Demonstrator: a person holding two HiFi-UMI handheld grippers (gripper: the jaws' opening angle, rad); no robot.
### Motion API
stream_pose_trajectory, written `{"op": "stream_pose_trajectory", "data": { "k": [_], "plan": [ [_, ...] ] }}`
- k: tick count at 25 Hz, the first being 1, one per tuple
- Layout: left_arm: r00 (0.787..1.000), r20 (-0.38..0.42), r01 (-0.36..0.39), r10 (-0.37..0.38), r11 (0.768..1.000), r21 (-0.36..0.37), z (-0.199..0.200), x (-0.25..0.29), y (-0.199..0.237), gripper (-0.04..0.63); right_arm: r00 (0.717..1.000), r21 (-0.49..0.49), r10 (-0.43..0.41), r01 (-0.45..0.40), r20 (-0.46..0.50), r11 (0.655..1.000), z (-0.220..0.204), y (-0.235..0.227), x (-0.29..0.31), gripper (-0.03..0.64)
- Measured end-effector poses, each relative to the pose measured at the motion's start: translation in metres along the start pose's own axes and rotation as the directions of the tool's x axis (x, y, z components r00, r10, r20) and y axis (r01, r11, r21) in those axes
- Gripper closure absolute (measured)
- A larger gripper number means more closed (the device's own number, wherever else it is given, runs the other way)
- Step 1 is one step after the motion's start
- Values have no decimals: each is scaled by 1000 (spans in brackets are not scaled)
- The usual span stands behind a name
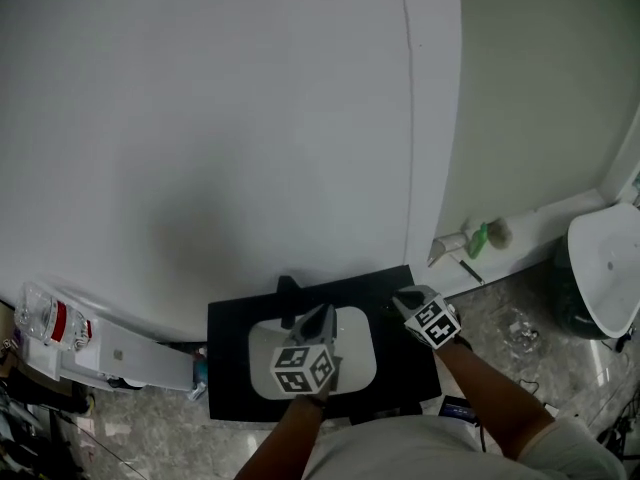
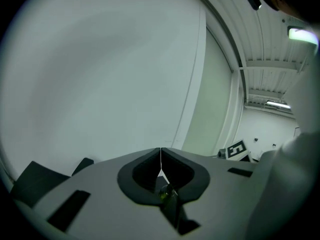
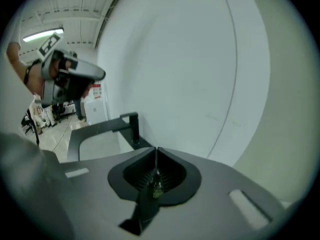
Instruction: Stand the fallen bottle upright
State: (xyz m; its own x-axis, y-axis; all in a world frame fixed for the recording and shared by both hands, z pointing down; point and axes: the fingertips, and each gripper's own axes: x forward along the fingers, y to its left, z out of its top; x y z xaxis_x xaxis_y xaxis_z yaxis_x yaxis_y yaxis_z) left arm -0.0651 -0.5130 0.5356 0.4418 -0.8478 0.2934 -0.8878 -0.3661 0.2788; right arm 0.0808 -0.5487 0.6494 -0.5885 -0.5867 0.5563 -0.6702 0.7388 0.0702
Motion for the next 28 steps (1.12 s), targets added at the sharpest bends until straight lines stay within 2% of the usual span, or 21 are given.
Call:
{"op": "stream_pose_trajectory", "data": {
  "k": [1,3,6,11,17,28],
  "plan": [
    [1000,24,12,-12,1000,5,13,1,-2,588,998,9,-11,10,58,1000,28,1,-14,612],
    [997,73,35,-36,999,19,42,2,-7,588,984,46,-12,4,180,999,86,5,-41,614],
    [988,140,55,-61,997,50,84,1,-19,588,941,111,-2,-37,337,993,155,11,-78,615],
    [975,208,64,-83,993,98,138,-8,-30,588,893,77,-4,-34,451,996,226,24,-109,615],
    [970,230,54,-85,989,138,150,-14,-39,588,867,60,9,-44,499,997,247,35,-118,616],
    [968,234,59,-87,990,126,151,-12,-33,588,857,69,15,-60,515,996,255,36,-115,616]
  ]
}}
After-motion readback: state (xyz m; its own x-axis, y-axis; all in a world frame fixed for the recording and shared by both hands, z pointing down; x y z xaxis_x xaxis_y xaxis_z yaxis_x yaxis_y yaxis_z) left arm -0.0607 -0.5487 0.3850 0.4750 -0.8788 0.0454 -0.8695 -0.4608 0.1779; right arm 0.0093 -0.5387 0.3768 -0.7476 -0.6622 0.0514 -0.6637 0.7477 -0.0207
